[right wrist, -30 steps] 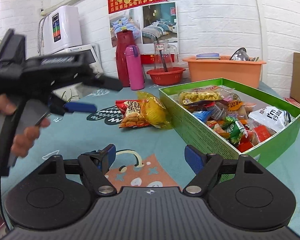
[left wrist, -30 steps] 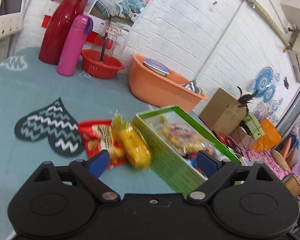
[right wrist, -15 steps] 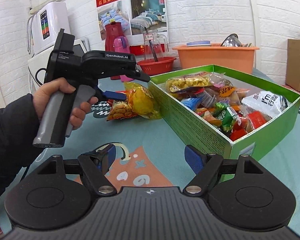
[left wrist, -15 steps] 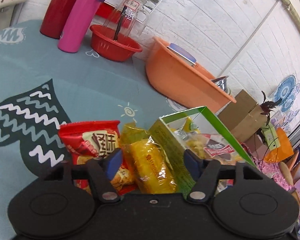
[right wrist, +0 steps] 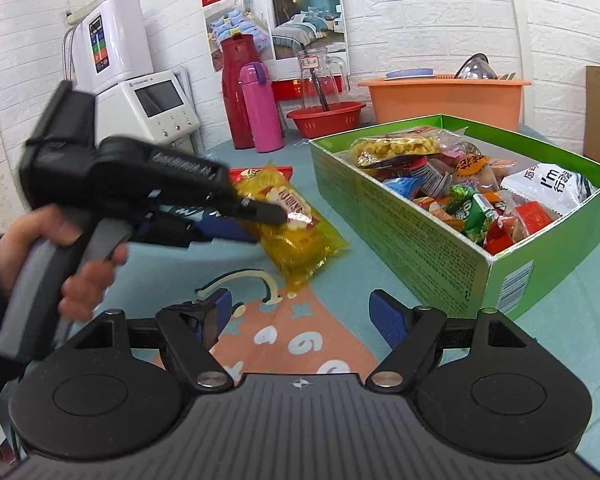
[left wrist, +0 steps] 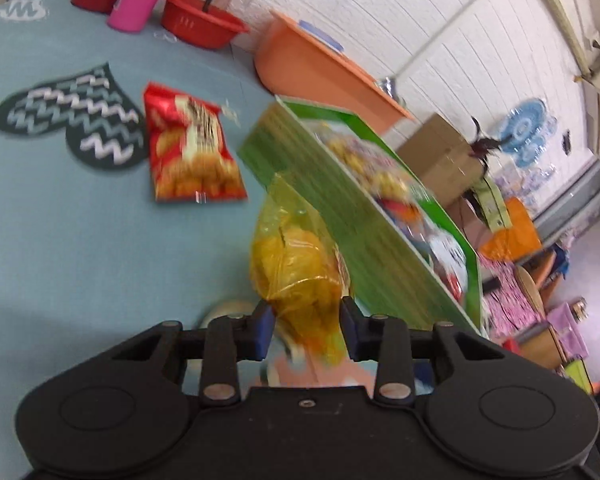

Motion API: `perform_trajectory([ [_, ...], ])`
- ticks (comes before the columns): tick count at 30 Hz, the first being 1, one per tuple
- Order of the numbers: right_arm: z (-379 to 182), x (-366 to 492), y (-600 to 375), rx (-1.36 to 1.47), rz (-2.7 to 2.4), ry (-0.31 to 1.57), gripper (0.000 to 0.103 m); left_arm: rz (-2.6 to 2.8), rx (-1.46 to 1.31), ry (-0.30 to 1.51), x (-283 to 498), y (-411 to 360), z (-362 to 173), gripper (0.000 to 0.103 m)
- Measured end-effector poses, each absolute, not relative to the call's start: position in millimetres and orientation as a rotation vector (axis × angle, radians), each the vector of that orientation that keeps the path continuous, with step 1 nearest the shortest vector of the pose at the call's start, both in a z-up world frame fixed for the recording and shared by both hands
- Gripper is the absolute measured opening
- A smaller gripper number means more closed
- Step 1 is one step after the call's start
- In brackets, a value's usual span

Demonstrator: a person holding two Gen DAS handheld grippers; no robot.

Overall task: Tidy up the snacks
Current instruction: 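Move the left gripper to the yellow cake packet and lower onto it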

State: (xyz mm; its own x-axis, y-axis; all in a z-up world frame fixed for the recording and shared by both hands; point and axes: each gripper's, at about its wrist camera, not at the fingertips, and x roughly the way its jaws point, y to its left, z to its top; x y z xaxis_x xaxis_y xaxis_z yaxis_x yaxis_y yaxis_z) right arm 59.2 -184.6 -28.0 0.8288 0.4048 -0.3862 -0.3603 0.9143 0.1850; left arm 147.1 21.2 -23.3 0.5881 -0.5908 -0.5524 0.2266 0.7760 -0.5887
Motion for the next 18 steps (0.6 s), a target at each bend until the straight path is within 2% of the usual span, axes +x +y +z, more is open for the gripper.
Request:
perform_trajectory([
  [1, -28.3, 57.4, -183.9, 0.101, 0.410, 0.433, 0.103, -0.505, -0.488, 0.821, 138.0, 23.0, -23.8, 0.026],
  [3, -28.5, 54.2, -183.2, 0.095, 0.418, 0.433, 0.103, -0.486, -0.471, 0.813, 120.8, 30.4, -21.5, 0.060],
  [4, -28.2, 53.2, -183.0, 0.094, 0.420, 0.433, 0.103, -0.466, -0.470, 0.794, 112.1, 36.3, -19.0, 0.086],
  [5, -27.7, 52.4, -182.9, 0.094, 0.422, 0.431, 0.103, -0.446, -0.470, 0.772, 105.2, 41.7, -15.4, 0.099],
  [7, -27.0, 52.1, -182.3, 0.097, 0.429, 0.429, 0.103, -0.411, -0.473, 0.725, 94.0, 52.4, -7.1, 0.103],
  [11, -27.3, 56.7, -173.4, 0.101, 0.449, 0.442, 0.103, -0.375, -0.471, 0.661, 90.8, 59.8, 4.3, 0.103],
  [18, -22.8, 68.1, -160.3, 0.082, 0.464, 0.444, 0.103, -0.396, -0.465, 0.696, 124.4, 57.0, -4.2, 0.103],
])
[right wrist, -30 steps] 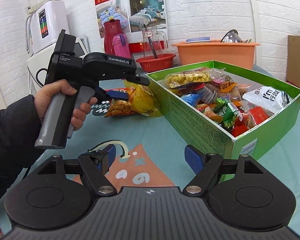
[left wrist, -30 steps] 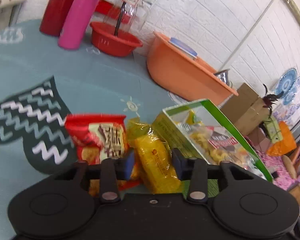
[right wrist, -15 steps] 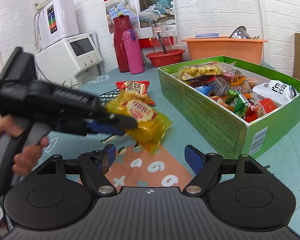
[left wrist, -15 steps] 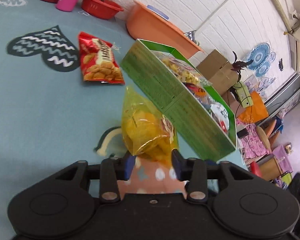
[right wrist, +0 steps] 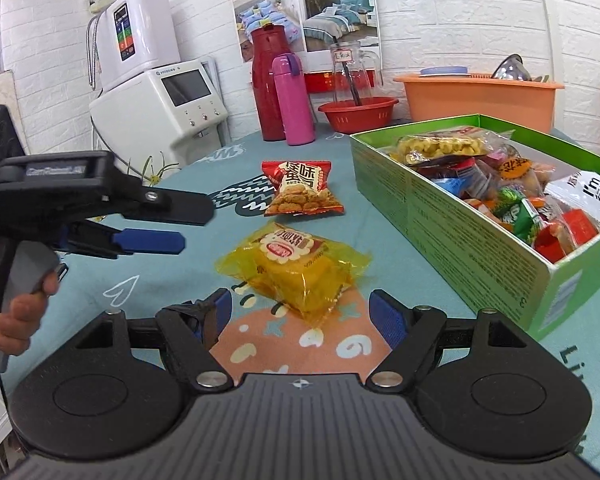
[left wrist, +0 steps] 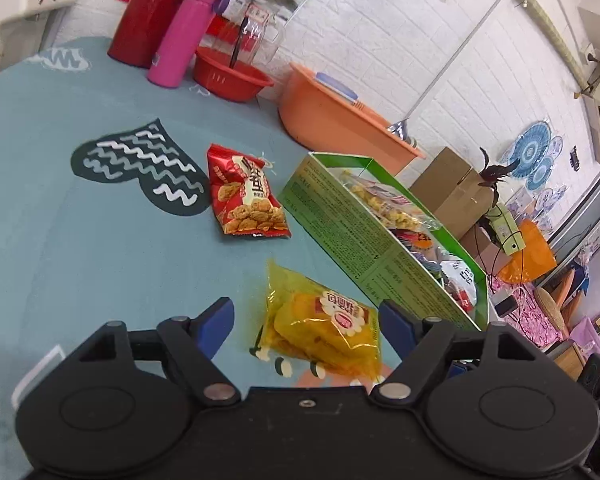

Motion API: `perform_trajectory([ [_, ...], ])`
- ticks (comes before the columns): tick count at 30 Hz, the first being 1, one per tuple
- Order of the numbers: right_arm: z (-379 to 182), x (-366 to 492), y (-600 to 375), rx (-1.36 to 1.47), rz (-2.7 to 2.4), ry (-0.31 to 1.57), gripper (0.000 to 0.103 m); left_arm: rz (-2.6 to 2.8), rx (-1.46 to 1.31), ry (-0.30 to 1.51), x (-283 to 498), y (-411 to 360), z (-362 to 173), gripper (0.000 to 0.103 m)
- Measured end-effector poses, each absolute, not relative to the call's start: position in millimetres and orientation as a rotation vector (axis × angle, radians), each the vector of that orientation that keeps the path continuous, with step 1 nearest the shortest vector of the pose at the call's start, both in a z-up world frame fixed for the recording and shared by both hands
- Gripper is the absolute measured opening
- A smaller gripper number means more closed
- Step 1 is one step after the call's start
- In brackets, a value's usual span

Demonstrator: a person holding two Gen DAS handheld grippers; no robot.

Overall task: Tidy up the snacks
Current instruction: 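Move the left gripper to the yellow cake packet and lower onto it, then grasp the yellow cake packet with the left gripper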

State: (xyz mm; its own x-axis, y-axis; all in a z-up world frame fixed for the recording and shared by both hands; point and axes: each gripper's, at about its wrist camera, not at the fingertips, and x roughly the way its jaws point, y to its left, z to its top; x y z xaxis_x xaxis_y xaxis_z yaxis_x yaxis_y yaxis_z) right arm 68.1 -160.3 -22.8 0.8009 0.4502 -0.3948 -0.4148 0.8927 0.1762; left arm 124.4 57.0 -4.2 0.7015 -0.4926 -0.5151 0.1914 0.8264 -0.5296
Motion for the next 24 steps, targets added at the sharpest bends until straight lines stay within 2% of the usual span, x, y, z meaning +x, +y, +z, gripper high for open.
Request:
perform_trajectory([
  [2, -22.0, 75.1, -158.5, 0.085, 0.465, 0.457, 0.103, -0.422, -0.466, 0.720, 134.1, 55.5, -7.9, 0.087],
  [3, -21.8, 78.4, -157.6, 0.091, 0.464, 0.465, 0.103, -0.431, -0.464, 0.728, 137.2, 54.6, -9.0, 0.082],
  [6, -21.5, 85.1, -154.3, 0.090, 0.476, 0.474, 0.103, -0.452, -0.456, 0.746, 143.9, 53.0, -12.9, 0.052],
  [7, -21.6, 87.0, -152.9, 0.086, 0.479, 0.477, 0.103, -0.462, -0.453, 0.753, 145.2, 52.4, -14.2, 0.034],
  [8, -22.3, 88.7, -152.0, 0.084, 0.480, 0.481, 0.099, -0.467, -0.445, 0.760, 146.1, 51.8, -16.4, 0.030],
  [10, -23.7, 91.3, -150.1, 0.072, 0.462, 0.485, 0.095, -0.465, -0.429, 0.763, 147.3, 52.2, -20.4, 0.031],
  [13, -25.0, 93.3, -150.1, 0.042, 0.426, 0.481, 0.070, -0.472, -0.453, 0.766, 148.4, 56.6, -23.4, 0.031],
  [14, -25.4, 94.3, -151.3, 0.043, 0.430, 0.484, 0.067, -0.473, -0.453, 0.765, 148.2, 56.7, -23.9, 0.031],
  [15, -25.8, 96.3, -152.8, 0.049, 0.435, 0.490, 0.066, -0.472, -0.449, 0.763, 148.0, 56.2, -23.9, 0.031],
  [16, -26.2, 97.2, -153.7, 0.051, 0.434, 0.493, 0.066, -0.471, -0.446, 0.765, 147.8, 55.2, -23.9, 0.034],
  [17, -26.8, 97.4, -154.3, 0.049, 0.430, 0.493, 0.066, -0.473, -0.448, 0.769, 148.0, 54.9, -24.3, 0.042],
  [19, -27.3, 97.1, -155.7, 0.049, 0.430, 0.501, 0.067, -0.475, -0.458, 0.777, 148.7, 55.0, -25.8, 0.046],
  [24, -27.7, 99.2, -154.6, 0.047, 0.428, 0.493, 0.066, -0.467, -0.458, 0.786, 151.6, 52.6, -27.4, 0.046],
])
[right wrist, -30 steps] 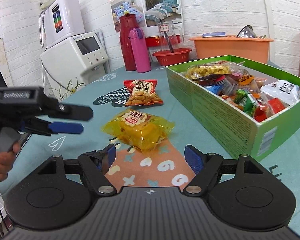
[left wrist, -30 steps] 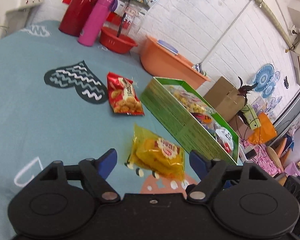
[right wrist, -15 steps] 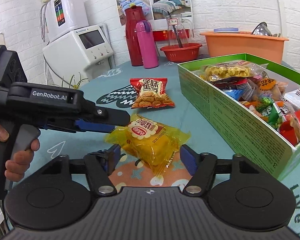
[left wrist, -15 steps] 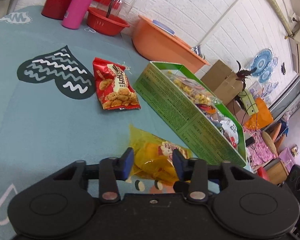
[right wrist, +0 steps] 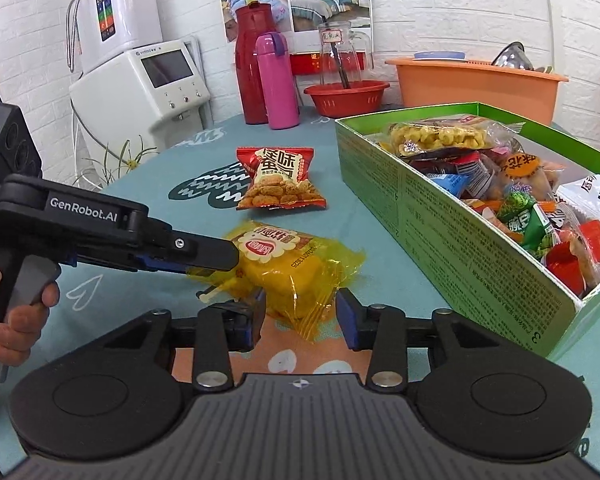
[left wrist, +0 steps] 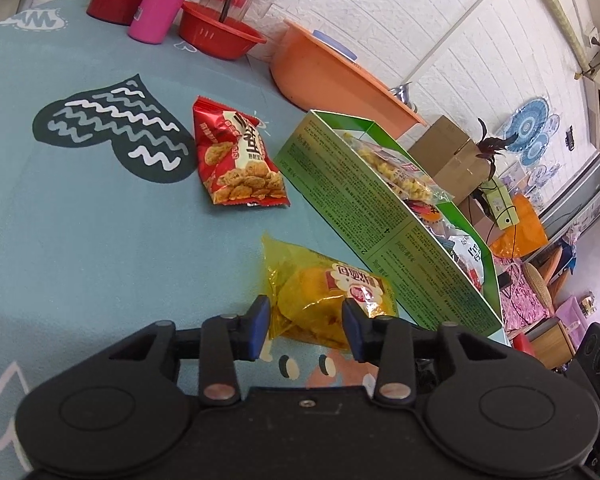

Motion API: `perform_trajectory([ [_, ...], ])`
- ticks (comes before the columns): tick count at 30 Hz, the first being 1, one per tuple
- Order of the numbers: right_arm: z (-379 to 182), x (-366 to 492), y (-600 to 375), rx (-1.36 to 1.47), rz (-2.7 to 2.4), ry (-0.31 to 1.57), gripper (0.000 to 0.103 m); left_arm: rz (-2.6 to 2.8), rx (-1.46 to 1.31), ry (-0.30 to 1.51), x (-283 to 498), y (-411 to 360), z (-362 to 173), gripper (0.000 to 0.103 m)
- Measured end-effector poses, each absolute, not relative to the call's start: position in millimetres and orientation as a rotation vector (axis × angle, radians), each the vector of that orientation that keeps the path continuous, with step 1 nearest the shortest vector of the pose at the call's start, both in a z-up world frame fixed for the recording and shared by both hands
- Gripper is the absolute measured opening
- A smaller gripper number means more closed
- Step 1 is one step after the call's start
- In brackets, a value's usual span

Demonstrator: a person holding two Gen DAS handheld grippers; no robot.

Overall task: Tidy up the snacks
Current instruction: 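Grasp the yellow cake packet with the left gripper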

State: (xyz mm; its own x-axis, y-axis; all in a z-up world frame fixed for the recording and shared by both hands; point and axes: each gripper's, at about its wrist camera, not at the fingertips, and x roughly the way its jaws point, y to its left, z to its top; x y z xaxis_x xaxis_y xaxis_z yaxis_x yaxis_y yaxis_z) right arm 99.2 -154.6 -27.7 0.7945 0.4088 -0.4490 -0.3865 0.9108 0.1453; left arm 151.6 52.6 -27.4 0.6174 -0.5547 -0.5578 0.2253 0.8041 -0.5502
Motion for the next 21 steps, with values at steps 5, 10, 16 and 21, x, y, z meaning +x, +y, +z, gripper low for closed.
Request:
perform_trajectory([
  [5, -29.7, 97.9, -155.4, 0.043, 0.414, 0.487, 0.033, -0.455, -0.434, 0.790, 144.8, 48.6, -25.4, 0.024],
  [10, -23.3, 86.1, -162.2, 0.047, 0.409, 0.445, 0.019, -0.470, -0.416, 0.744, 131.2, 41.8, -11.7, 0.025],
  [16, -5.9, 68.6, -170.1, 0.045, 0.394, 0.362, 0.014, -0.529, -0.374, 0.645, 116.6, 23.0, 22.5, 0.024],
  [21, 7.3, 61.8, -179.7, 0.071, 0.437, 0.319, 0.002, -0.623, -0.315, 0.615, 112.5, -9.0, 40.5, 0.025],
])
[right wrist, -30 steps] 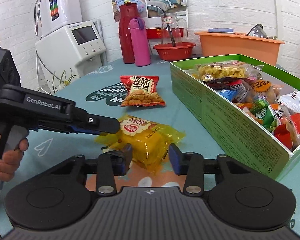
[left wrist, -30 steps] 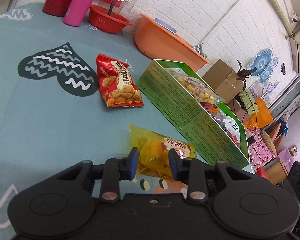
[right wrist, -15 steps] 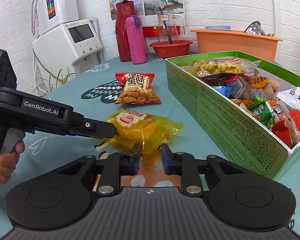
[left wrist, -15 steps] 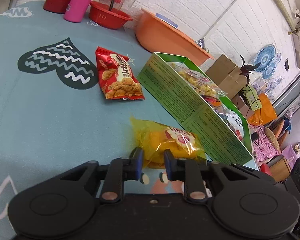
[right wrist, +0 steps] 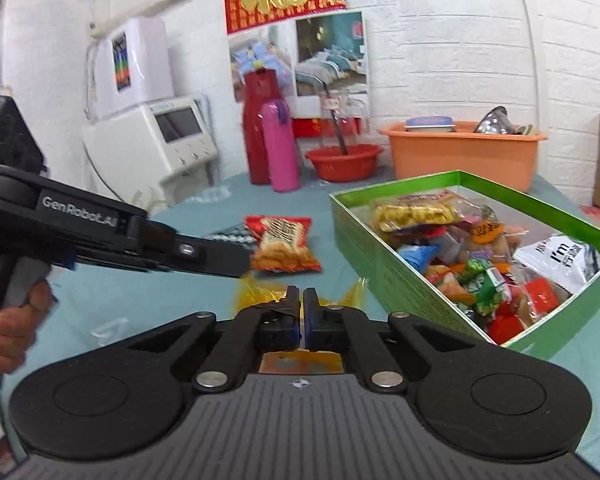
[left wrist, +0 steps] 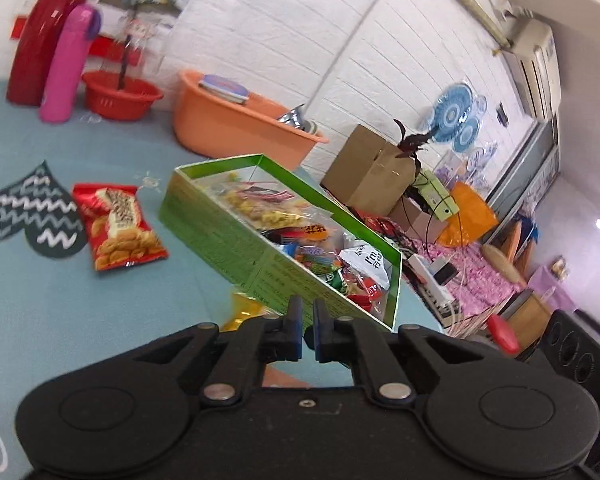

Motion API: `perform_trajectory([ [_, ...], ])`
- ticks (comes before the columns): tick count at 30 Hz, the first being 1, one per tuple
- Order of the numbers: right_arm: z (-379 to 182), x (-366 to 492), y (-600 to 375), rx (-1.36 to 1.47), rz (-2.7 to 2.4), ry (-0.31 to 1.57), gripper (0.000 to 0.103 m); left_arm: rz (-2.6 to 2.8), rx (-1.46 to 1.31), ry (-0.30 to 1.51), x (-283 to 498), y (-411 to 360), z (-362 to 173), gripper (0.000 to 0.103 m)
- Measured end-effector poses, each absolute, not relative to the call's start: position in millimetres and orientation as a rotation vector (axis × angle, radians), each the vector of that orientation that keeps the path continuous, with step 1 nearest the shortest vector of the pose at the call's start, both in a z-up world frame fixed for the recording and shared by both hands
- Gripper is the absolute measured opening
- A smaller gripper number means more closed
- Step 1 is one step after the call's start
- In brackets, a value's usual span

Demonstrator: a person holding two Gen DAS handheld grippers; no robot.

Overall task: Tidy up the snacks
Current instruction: 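Grasp the yellow cake packet with the left gripper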

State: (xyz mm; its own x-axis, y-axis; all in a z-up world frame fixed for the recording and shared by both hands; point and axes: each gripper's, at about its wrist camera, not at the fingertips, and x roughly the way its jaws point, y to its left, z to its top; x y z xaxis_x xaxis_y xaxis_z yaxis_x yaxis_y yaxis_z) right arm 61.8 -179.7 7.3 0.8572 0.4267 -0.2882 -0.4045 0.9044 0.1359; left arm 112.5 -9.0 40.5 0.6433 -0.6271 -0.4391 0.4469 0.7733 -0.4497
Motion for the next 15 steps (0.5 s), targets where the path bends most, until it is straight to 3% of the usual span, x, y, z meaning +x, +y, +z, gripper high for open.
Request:
perform_trajectory([
  [1, 7.1, 59.6, -179.0, 0.044, 0.427, 0.318, 0.002, -0.624, -0.293, 0.609, 109.7, -12.5, 40.7, 0.032],
  [3, 2.3, 56.8, -182.3, 0.011, 0.407, 0.327, 0.007, -0.603, -0.298, 0.599, 106.4, -10.6, 37.0, 0.063],
  [4, -1.3, 55.8, -186.2, 0.019, 0.402, 0.336, 0.021, -0.584, -0.309, 0.598, 106.0, -7.0, 33.7, 0.096],
  [5, -5.1, 55.9, -190.6, 0.032, 0.398, 0.345, 0.034, -0.562, -0.321, 0.600, 107.3, -2.7, 30.3, 0.103],
  [6, -9.2, 56.0, -194.4, 0.043, 0.399, 0.357, 0.045, -0.537, -0.332, 0.606, 109.8, 1.1, 26.6, 0.103],
  [7, -12.4, 57.2, -196.3, 0.048, 0.398, 0.366, 0.076, -0.525, -0.343, 0.621, 112.8, 4.7, 23.0, 0.103],
  [8, -14.9, 57.4, -196.5, 0.052, 0.391, 0.367, 0.101, -0.527, -0.358, 0.638, 116.1, 7.0, 19.8, 0.103],
  [15, -24.7, 68.8, -187.8, 0.154, 0.454, 0.430, 0.103, -0.568, -0.376, 0.726, 137.5, -2.2, 2.6, 0.103],
])
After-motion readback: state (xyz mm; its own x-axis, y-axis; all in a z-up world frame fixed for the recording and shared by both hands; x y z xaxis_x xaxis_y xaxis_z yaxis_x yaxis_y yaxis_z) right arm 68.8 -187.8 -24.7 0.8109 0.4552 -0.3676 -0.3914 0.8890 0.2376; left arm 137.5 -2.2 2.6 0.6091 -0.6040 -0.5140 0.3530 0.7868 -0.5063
